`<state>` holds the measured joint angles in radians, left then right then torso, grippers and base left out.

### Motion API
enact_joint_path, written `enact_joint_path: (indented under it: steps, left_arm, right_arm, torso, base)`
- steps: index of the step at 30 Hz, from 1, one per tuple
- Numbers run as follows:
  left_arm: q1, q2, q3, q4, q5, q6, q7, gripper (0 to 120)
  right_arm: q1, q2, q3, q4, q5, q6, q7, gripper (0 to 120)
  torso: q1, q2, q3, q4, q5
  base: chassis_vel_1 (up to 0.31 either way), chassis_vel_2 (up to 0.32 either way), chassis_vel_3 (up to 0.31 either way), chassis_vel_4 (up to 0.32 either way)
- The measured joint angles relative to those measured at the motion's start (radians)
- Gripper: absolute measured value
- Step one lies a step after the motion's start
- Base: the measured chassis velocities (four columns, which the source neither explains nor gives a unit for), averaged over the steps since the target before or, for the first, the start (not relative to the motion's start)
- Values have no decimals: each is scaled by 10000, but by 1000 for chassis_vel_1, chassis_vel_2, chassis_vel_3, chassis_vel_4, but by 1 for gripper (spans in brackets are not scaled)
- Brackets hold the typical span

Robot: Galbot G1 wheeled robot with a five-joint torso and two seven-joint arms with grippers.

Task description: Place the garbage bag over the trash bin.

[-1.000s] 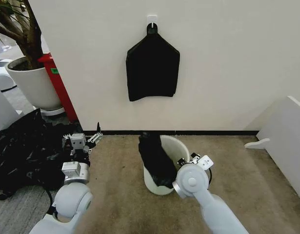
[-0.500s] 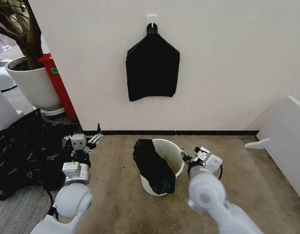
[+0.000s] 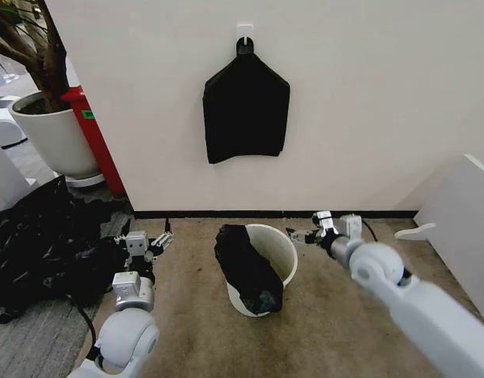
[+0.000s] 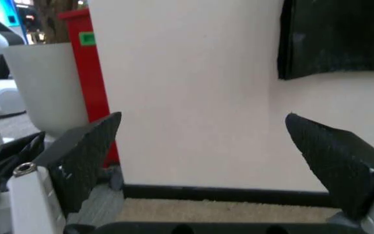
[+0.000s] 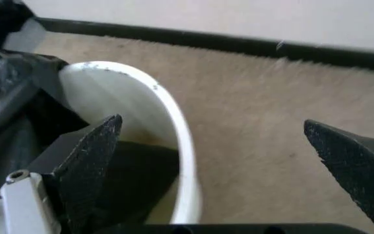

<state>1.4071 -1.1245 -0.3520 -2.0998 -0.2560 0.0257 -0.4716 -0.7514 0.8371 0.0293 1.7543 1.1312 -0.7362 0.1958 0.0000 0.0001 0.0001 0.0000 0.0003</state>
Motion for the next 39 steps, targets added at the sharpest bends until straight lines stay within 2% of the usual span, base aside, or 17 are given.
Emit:
enact_joint_path:
  steps: [4, 6, 7, 13, 18, 30, 34, 35, 39]
  left_arm:
    - [55, -13, 12, -157, 55, -53, 75, 100]
    - [55, -14, 13, -159, 57, -55, 76, 100]
    - [62, -18, 23, -181, 87, -91, 85, 100]
    - [85, -34, -14, -192, 128, -156, 92, 100]
    - [-78, -92, -31, -191, 132, -184, 87, 100]
    - [-307, -47, -38, -10, 80, -299, 70, 100]
    - [-302, -62, -38, 21, 77, -335, 69, 100]
    - [-302, -62, -38, 21, 77, -335, 69, 100]
    - [-337, -87, -3, 113, 82, -389, 71, 100]
  right_arm:
    - [608, 578, -485, -896, 762, -75, 784, 100]
    - [629, 607, -512, -940, 797, -75, 830, 100]
    - [761, 769, -743, -1302, 964, -75, 1167, 95]
    - [713, 987, -931, -1660, 1571, -42, 1979, 86]
    - [605, 1284, -816, -1691, 2907, -3, 3340, 65]
    - [397, 1297, -775, -1201, 3130, 37, 4064, 25]
    - [311, 1342, -741, -580, 3571, 60, 5143, 5]
    - [311, 1342, -741, -580, 3571, 60, 5143, 5]
    - [98, 1442, -768, 440, 4140, 617, 6975, 3]
  torso:
    - [0, 0, 0, 3, 1]
    - [0, 0, 0, 3, 2]
    - [0, -1, 1, 4, -1]
    - [0, 0, -1, -3, -4]
    - [0, -1, -1, 2, -4]
    - [0, 0, -1, -1, -3]
    - [0, -1, -1, 1, -3]
    - [0, -1, -1, 1, -3]
    - [0, 0, -1, -1, -6]
  base:
    - [0, 0, 0, 0]
    - [0, 0, 0, 0]
    - [0, 0, 0, 0]
    - [0, 0, 0, 0]
    - [0, 0, 0, 0]
    - [0, 0, 0, 0]
    - [0, 0, 0, 0]
    - [0, 0, 0, 0]
    - [0, 0, 0, 0]
